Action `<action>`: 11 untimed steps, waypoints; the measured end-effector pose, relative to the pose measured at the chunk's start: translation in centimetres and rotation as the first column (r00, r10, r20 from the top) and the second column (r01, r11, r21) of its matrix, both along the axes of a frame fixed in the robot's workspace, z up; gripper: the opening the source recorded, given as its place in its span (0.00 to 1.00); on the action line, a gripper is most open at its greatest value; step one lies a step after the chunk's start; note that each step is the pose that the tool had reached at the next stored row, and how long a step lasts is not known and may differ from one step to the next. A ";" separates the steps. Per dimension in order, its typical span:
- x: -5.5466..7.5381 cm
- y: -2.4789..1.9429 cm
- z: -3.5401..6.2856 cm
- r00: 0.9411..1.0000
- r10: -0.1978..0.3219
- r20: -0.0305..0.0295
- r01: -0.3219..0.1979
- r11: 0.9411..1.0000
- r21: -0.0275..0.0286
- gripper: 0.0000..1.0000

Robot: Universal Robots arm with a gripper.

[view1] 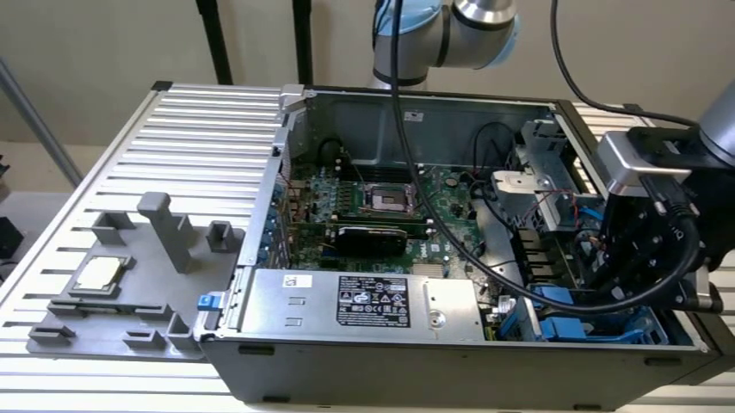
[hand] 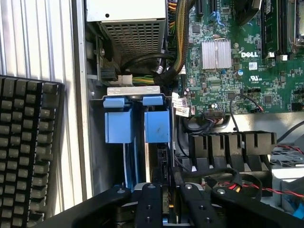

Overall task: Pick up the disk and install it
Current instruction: 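Insert the first disk wire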

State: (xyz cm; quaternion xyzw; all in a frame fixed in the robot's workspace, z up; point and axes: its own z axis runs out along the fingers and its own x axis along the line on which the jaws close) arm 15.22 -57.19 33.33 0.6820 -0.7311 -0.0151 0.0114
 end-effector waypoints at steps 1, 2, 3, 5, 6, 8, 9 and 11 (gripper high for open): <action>0.0 -0.01 0.16 1.000 0.000 0.000 0.000 1.000 0.000 0.24; 0.0 -0.01 0.32 1.000 0.000 0.000 0.000 1.000 0.000 0.24; 0.0 0.00 0.51 1.000 0.000 -0.001 0.000 1.000 0.000 0.24; -0.2 -0.01 0.84 1.000 0.000 -0.001 0.000 1.000 -0.001 0.24; -0.4 -0.01 1.02 1.000 0.000 -0.001 0.000 1.000 -0.001 0.24; -1.0 0.00 1.38 1.000 0.000 -0.001 0.000 1.000 -0.001 0.24; -1.3 -0.01 1.56 1.000 0.000 -0.001 0.000 1.000 0.000 0.24; -2.0 0.00 1.83 1.000 0.000 -0.001 0.000 1.000 0.000 0.24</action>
